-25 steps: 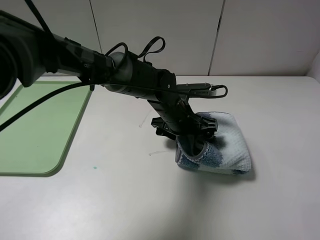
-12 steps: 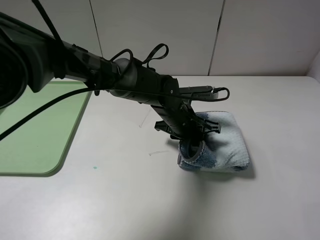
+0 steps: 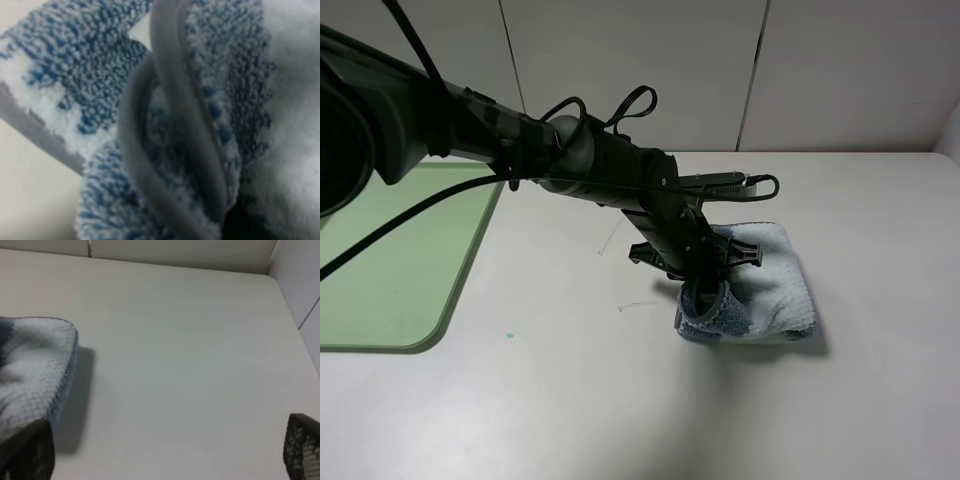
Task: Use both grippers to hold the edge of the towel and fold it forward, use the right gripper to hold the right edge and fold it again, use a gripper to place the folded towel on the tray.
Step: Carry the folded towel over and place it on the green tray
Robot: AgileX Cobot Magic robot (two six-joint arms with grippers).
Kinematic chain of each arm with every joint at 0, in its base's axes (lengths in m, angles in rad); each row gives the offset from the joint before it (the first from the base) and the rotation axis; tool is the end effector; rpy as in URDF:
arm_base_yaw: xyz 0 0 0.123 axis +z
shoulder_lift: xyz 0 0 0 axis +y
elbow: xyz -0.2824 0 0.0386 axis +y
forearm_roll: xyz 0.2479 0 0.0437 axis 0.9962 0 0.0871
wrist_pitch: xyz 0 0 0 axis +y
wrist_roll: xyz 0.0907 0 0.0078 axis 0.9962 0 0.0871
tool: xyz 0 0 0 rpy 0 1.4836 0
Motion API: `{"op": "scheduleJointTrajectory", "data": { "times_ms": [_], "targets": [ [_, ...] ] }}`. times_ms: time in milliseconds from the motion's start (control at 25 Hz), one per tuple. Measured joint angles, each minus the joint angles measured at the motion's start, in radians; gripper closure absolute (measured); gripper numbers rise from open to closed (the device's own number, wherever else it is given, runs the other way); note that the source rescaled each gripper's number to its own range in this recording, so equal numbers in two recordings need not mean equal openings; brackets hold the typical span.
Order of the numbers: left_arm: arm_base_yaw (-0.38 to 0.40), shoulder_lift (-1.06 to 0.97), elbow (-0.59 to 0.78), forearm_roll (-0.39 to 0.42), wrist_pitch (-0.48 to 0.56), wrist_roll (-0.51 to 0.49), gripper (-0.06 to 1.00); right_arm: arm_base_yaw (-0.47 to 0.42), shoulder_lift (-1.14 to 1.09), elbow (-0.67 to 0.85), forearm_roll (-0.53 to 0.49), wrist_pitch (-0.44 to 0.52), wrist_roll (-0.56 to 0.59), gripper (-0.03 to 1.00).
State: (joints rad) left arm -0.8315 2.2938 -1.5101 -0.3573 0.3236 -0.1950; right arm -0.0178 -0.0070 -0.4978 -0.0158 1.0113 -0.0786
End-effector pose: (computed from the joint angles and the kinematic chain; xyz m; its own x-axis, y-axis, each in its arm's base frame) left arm 0.3098 -0.3548 0.0889 -0.8831 0.2163 -0.4163 0.3771 0.8551 -0.3557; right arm -0.0037 -0.0012 0.2806 -0.4081 -0.0796 -0.9095 -0.0054 0.9964 -0.0848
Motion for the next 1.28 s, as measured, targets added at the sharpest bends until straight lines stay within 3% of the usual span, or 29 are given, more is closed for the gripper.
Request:
{"op": "scheduleJointTrajectory", "data": {
  "times_ms": [280,800,1280],
  "targets": [
    [0.000,-0.038,-0.039,0.067,0.131,0.000,0.75,0.000,0.000,0.000,0.000,0.000,0.000,-0.03],
    [0.003,-0.145,-0.044,0.164,0.244,0.000,0.75,0.000,0.000,0.000,0.000,0.001,0.000,-0.03],
    [0.074,-0.271,-0.007,0.286,0.336,0.002,0.75,0.000,0.000,0.000,0.000,0.001,0.000,-0.03]
  ]
}}
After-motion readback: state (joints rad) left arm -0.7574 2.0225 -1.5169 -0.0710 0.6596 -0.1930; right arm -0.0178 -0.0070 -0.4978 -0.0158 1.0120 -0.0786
